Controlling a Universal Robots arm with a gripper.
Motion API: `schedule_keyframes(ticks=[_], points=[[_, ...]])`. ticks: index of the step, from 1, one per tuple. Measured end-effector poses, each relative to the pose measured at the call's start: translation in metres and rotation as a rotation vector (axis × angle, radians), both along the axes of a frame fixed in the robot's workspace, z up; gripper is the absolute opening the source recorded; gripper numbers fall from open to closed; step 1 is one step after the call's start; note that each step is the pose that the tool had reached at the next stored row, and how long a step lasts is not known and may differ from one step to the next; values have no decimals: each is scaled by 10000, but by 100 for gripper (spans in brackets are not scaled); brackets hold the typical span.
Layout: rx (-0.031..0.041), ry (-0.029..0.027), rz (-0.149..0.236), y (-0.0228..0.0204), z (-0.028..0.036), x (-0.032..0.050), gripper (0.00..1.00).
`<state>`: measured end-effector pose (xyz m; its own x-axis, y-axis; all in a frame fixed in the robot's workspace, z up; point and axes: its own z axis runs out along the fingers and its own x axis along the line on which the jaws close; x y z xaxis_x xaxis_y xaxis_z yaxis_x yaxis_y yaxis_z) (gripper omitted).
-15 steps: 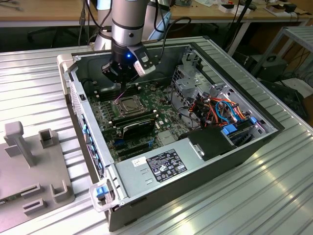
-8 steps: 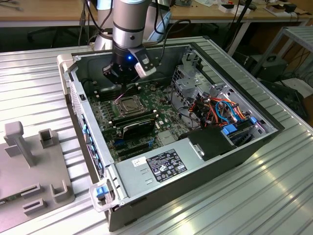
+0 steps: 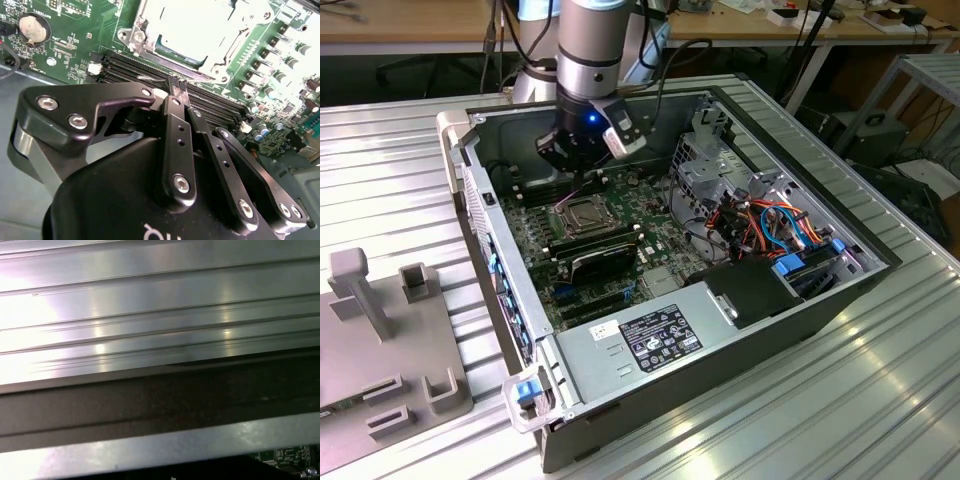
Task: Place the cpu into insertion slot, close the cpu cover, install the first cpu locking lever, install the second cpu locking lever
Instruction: 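Install the first cpu locking lever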
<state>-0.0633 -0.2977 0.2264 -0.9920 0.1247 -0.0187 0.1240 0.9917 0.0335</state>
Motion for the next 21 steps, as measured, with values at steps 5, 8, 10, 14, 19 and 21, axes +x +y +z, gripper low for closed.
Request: schedule_keyframes(ticks=[5,8,10,14,19,21], points=[[0,0,146,0,-14,56,11],[-1,1,265,0,-28,85,11],[0,0,327,0,-38,107,11],[2,-1,476,0,-54,124,11],[5,-1,676,0,-87,129,11],[4,0,710,0,-109,134,11]])
